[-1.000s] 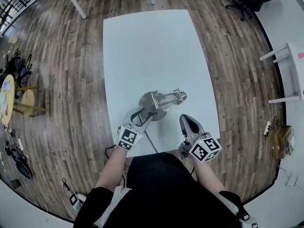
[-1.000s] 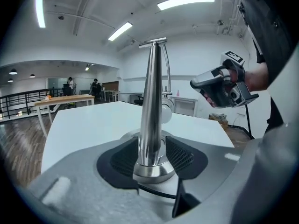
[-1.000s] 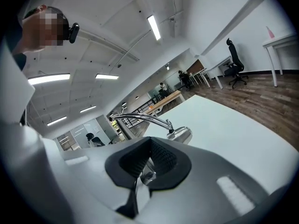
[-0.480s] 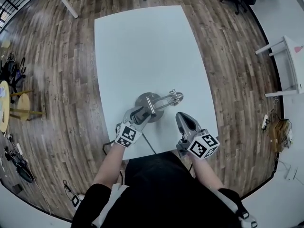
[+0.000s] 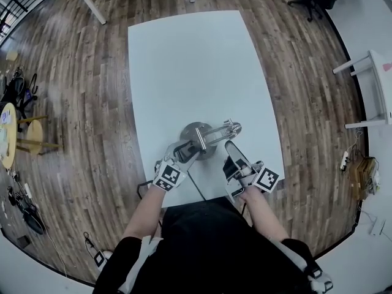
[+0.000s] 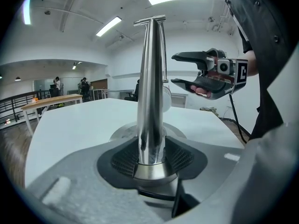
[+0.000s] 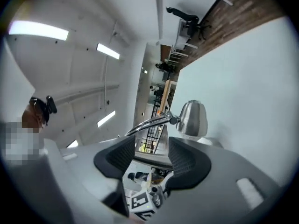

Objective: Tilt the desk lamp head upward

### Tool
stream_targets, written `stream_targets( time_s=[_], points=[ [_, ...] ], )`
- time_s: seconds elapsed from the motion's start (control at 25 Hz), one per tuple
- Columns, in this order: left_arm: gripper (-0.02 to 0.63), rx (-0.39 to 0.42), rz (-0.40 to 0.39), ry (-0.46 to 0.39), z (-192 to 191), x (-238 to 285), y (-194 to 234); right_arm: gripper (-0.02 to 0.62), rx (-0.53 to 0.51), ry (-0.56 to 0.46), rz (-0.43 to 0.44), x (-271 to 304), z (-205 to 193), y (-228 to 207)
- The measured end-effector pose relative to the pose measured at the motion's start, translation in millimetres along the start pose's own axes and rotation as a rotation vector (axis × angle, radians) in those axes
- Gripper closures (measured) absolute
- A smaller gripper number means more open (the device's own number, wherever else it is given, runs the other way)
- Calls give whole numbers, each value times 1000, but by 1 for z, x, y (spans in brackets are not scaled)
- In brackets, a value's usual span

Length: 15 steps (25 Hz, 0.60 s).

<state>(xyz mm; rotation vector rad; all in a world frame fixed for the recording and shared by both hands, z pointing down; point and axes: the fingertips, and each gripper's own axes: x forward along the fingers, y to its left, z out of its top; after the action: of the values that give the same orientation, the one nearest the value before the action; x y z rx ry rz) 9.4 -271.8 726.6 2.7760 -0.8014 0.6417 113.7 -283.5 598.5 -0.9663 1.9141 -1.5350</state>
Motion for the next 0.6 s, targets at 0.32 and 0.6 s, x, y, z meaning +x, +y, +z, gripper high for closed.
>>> stream_targets(
  time_s=[0.32,0.6],
  points=[
    [420,0,-7,10,-1,1,0,383,278,-128,41,9,23,-11],
    [422,7,-18,22,-1,2,-1,407,389,-161,59,16,28,-21]
  ],
)
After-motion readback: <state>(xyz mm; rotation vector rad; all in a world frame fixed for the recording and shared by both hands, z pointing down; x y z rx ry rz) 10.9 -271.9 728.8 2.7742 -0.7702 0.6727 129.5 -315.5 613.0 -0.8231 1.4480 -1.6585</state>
